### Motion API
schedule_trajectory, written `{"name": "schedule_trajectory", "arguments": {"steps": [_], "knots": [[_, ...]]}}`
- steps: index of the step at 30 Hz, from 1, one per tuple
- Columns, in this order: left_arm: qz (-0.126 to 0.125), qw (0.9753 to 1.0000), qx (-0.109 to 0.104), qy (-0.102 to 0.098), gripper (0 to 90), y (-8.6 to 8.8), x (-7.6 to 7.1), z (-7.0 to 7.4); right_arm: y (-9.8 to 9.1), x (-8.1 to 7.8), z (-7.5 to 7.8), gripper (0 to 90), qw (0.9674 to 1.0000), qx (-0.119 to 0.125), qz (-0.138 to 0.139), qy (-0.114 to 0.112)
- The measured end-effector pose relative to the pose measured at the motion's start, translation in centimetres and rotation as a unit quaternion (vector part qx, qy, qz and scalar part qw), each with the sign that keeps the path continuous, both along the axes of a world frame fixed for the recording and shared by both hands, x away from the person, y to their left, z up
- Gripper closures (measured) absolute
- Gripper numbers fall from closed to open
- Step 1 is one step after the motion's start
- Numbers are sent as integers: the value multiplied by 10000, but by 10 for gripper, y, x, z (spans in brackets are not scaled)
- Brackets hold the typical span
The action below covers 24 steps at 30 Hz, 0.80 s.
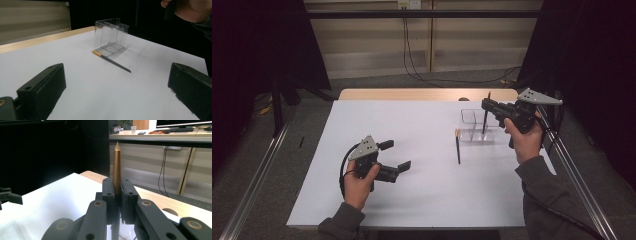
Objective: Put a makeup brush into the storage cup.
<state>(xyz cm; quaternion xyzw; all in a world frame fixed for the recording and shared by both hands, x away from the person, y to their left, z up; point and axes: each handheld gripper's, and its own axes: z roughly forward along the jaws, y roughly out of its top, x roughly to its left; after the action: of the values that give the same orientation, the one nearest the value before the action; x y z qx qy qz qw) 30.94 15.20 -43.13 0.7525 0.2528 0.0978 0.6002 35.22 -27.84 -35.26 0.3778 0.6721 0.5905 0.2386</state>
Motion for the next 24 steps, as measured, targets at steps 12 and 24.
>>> {"name": "schedule_trajectory", "arguments": {"steps": [12, 24], "knots": [[-7, 10000, 78, -20, 14, 1, 1, 0, -5, 8, 3, 836, 9999, -88, -96, -53], [36, 10000, 32, -39, 14, 1, 1, 0, -15, 15, 3, 836, 9995, -85, -308, -53]]}}
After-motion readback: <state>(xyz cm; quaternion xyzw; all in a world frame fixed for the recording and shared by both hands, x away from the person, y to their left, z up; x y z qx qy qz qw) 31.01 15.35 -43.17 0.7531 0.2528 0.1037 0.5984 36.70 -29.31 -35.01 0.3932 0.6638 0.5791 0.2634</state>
